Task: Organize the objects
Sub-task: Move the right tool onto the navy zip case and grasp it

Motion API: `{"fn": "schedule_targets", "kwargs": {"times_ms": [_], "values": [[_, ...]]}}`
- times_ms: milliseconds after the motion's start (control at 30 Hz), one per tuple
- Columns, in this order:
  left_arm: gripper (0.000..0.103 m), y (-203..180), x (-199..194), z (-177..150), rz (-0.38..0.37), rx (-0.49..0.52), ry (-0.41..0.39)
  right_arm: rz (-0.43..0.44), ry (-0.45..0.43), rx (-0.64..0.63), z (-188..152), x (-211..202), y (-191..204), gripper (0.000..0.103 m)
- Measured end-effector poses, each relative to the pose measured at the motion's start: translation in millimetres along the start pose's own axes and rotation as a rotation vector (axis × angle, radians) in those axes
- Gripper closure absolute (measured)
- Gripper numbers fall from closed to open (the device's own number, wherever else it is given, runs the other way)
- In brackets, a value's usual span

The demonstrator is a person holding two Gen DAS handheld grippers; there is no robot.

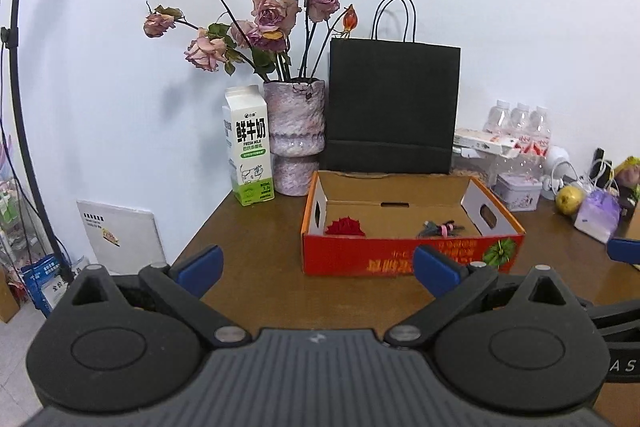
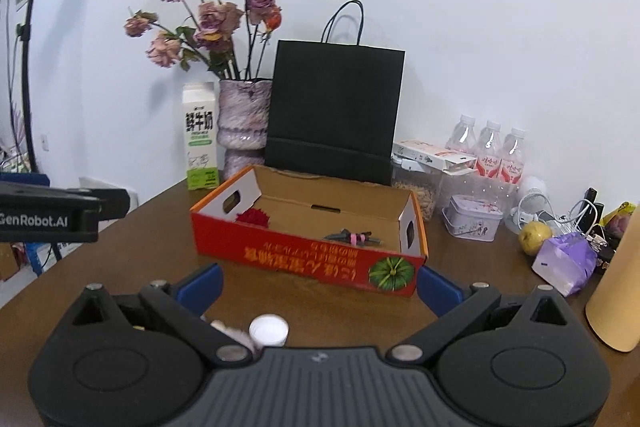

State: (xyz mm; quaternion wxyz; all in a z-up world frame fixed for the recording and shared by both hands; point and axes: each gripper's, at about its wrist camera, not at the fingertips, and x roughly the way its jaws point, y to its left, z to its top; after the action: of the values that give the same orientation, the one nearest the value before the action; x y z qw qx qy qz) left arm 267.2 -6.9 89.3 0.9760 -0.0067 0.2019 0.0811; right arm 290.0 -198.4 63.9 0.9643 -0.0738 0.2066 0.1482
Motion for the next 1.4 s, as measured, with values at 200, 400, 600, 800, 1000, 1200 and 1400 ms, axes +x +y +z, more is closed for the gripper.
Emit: {"fn": "schedule_targets", "kwargs": {"times_ms": [200,400,600,800,1000,1200,1400], "values": [[0.0,3,-22,-24,-0.021,0.008,-0.007,0.013,-0.011,-0.008,-23,-25,5,0.0],[0.0,4,-34,-46,-0.011,0.018,-0.012,0.02,-0.004,-0.021,-45,-38,9,0.0],[0.0,0,-51,-66,-0.015,0.04,-0.039,0.027,0.014,-0.029,-66,-45,8,0.0],[0.0,-1,-57,-84,-0.026,0.044,-0.031,0.036,0.041,-0.023,-89,-49,4,0.0],[0.0,0,-58,-101,-0.045,0.045,-0.005,0.032,0.074,-0.008,-111,-49,-2,0.0],[0.0,6,-54,-119,-0.062,0.038,0.045,0.032,0.108,0.011,-131,-46,-3,0.0],[0.0,11,-48,-125,-0.073,0.026,0.071,0.025,0.144,0.028,-141,-38,-5,0.0]]}}
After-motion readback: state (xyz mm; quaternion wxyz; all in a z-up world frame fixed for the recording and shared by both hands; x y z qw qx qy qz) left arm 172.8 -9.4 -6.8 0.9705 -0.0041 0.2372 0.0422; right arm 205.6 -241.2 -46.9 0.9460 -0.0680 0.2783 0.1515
